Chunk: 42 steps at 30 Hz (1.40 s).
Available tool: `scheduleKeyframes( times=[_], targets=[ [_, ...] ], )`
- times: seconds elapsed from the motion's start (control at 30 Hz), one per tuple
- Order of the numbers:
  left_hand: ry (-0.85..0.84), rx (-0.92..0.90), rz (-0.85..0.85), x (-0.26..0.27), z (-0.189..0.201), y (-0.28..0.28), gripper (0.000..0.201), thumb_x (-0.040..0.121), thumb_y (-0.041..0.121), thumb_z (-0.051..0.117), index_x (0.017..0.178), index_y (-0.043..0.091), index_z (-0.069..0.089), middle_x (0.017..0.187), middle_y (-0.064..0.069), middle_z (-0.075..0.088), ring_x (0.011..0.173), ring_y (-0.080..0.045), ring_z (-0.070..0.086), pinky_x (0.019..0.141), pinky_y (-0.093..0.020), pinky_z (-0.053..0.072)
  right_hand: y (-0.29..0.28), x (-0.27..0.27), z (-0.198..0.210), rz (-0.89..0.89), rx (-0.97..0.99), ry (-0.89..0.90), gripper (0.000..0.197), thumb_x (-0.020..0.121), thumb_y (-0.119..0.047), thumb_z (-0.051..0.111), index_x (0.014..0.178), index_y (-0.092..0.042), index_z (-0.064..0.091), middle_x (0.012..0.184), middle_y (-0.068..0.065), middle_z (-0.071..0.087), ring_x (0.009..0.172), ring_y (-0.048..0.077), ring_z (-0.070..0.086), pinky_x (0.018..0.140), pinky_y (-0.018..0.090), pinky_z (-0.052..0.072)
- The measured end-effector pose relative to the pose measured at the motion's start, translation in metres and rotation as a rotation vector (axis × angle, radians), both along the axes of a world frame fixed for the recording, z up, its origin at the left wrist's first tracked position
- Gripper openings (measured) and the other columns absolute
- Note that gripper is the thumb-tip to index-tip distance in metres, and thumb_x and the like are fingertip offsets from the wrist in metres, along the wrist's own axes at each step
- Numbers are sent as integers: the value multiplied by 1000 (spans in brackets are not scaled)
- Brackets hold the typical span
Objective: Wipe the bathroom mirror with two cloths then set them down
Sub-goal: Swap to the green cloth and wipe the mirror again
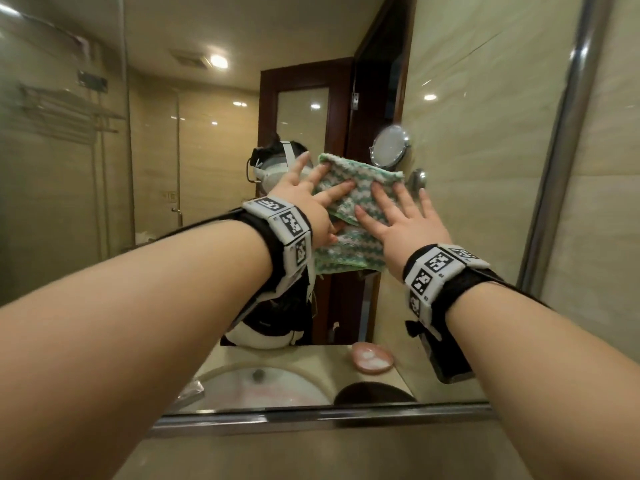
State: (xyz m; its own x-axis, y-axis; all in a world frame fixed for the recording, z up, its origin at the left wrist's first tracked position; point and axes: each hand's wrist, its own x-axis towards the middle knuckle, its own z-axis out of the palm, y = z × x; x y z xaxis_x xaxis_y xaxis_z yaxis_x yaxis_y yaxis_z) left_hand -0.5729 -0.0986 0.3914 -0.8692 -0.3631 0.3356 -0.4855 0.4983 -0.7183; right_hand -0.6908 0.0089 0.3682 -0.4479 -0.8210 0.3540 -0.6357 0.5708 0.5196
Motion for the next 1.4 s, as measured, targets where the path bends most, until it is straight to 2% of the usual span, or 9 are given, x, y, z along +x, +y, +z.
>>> scheduleKeyframes(
  times=[0.13,0.27,0.47,0.6,0.7,0.9,1.03,1.17,1.4],
  targets=[
    [32,4,-75,-49,5,30,52,92,61,26,143,46,23,156,4,-12,140,-38,-16,106,-54,-20,25,-36,12,-85,-18,10,71,96,-35,36,146,-35,-15,152,5,-27,140,30,-24,113,52,-13],
    [51,19,-90,-99,9,64,57,92,62,27,145,43,20,157,0,-11,139,-41,-17,104,-56,-22,51,-77,20,-162,-33,2,70,96,-44,34,148,-31,-11,153,8,-24,141,30,-20,115,51,-9],
    [47,-7,-124,-173,12,106,61,92,63,27,146,37,21,157,-1,-9,140,-41,-14,103,-56,-22,89,-139,22,-285,-58,-29,71,96,-34,38,148,-29,-11,154,9,-21,143,27,-16,117,43,-7],
    [77,6,-178,-207,13,124,69,92,63,26,150,29,12,157,-3,-10,140,-39,-15,104,-53,-23,105,-170,24,-327,-84,-46,62,99,-32,29,149,-26,-7,156,10,-16,144,26,-12,117,41,-6],
    [85,6,-187,-219,12,132,71,92,63,25,150,27,8,156,-5,-11,140,-39,-16,105,-52,-22,110,-181,23,-327,-76,-39,64,98,-33,31,149,-23,-7,156,11,-15,144,27,-12,115,41,-7],
    [100,-17,-249,-210,8,115,60,96,57,24,149,32,14,157,-3,-8,141,-37,-12,106,-54,-20,111,-176,27,-333,-47,-74,75,94,-26,40,149,-25,-11,155,13,-19,143,28,-14,116,41,-5],
    [391,208,-325,-190,3,98,62,95,43,37,149,30,12,157,-8,-3,143,-33,-8,114,-52,-9,102,-157,30,-308,-18,-101,77,94,-25,41,147,-28,-15,153,13,-22,143,28,-15,115,41,-6],
    [112,13,-227,-156,15,87,52,96,55,24,146,40,19,157,-2,-9,140,-39,-15,106,-55,-20,85,-133,34,-239,-6,-100,87,89,-21,47,146,-30,-18,152,15,-25,143,29,-14,116,42,-5],
    [147,18,-151,-95,23,42,48,94,59,23,139,44,34,157,3,-9,140,-37,-17,99,-55,-27,47,-77,49,-114,10,-49,86,90,-29,48,146,-31,-18,150,18,-28,142,31,-17,116,43,-6]
  ],
)
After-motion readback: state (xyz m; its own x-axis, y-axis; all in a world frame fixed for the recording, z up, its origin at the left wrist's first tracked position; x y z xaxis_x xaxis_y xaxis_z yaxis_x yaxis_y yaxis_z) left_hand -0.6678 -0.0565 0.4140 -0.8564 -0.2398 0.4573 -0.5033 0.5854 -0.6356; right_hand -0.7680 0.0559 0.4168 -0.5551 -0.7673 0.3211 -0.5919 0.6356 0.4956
